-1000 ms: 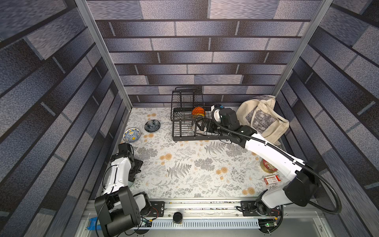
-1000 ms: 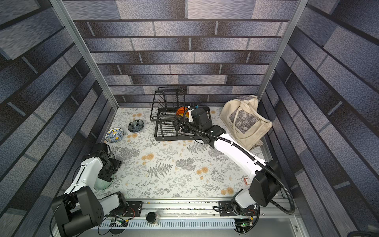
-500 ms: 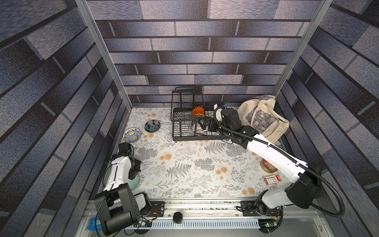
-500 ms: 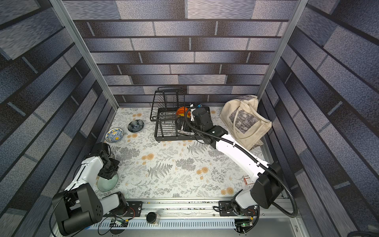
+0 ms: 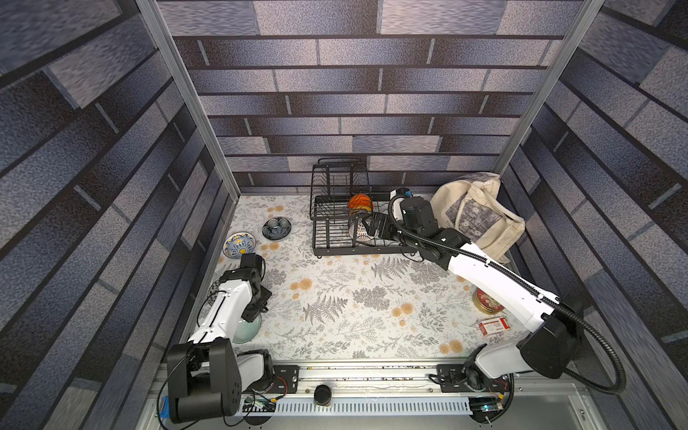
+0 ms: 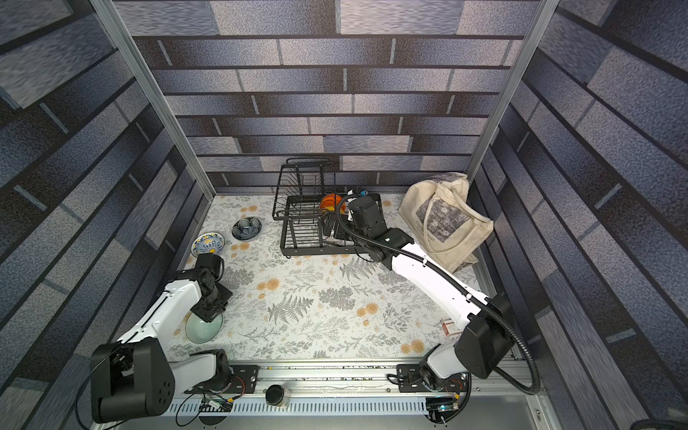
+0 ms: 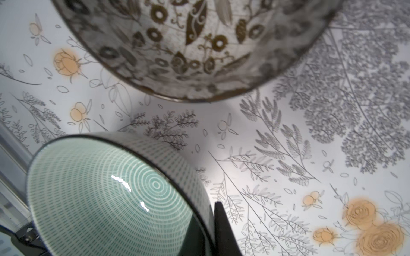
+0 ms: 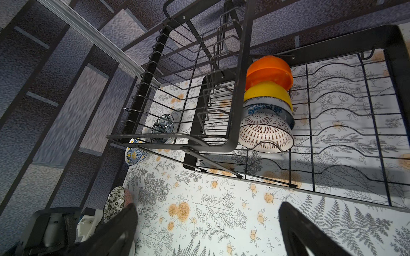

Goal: Load bowls into a dish rack
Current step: Pick up the bowl from the bottom-left of the table, then place the bowl at the center of the table.

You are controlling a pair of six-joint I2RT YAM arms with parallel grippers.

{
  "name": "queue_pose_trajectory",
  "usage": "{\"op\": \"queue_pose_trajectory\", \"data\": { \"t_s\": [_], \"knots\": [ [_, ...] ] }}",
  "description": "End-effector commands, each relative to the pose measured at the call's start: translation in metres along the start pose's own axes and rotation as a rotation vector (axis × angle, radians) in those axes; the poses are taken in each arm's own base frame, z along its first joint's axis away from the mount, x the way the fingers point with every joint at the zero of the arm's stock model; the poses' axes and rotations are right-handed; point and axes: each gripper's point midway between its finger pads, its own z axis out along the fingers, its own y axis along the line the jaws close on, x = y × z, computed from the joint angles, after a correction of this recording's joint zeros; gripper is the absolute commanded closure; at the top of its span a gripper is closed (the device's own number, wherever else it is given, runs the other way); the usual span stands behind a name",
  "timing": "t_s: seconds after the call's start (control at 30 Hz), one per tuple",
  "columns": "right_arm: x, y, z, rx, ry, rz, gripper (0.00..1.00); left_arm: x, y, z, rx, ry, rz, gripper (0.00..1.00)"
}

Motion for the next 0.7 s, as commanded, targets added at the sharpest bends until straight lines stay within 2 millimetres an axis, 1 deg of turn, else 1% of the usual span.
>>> {"op": "queue_pose_trajectory", "data": {
  "t_s": [0.0, 0.1, 0.2, 0.27, 0.33, 0.43, 0.53, 0.67],
  "knots": [
    [-0.005, -0.01, -0.011, 0.033, -0.008, 0.0, 0.0, 0.008, -0.053, -0.025, 0.137, -0.036, 0.076, 1.0],
    [-0.009, -0.022, -0.015, 0.061, -0.01, 0.015, 0.0, 0.02, -0.096, -0.054, 0.189, -0.128, 0.252, 1.0],
    [-0.013, -0.037, -0.024, 0.102, -0.032, 0.021, 0.0, 0.044, -0.139, -0.074, 0.226, -0.195, 0.424, 1.0],
    [-0.015, -0.047, -0.03, 0.13, -0.044, 0.017, 0.0, 0.063, -0.163, -0.082, 0.22, -0.23, 0.529, 1.0],
    [-0.017, -0.059, -0.038, 0.164, -0.051, 0.02, 0.0, 0.084, -0.185, -0.085, 0.202, -0.242, 0.621, 1.0],
    [-0.019, -0.08, -0.05, 0.212, -0.067, 0.046, 0.0, 0.115, -0.211, -0.085, 0.174, -0.244, 0.742, 1.0],
    [-0.02, -0.105, -0.062, 0.275, -0.086, 0.074, 0.0, 0.143, -0.23, -0.086, 0.145, -0.275, 0.847, 1.0],
    [-0.018, -0.128, -0.074, 0.313, -0.099, 0.113, 0.0, 0.175, -0.249, -0.086, 0.158, -0.267, 0.953, 1.0]
  ]
}}
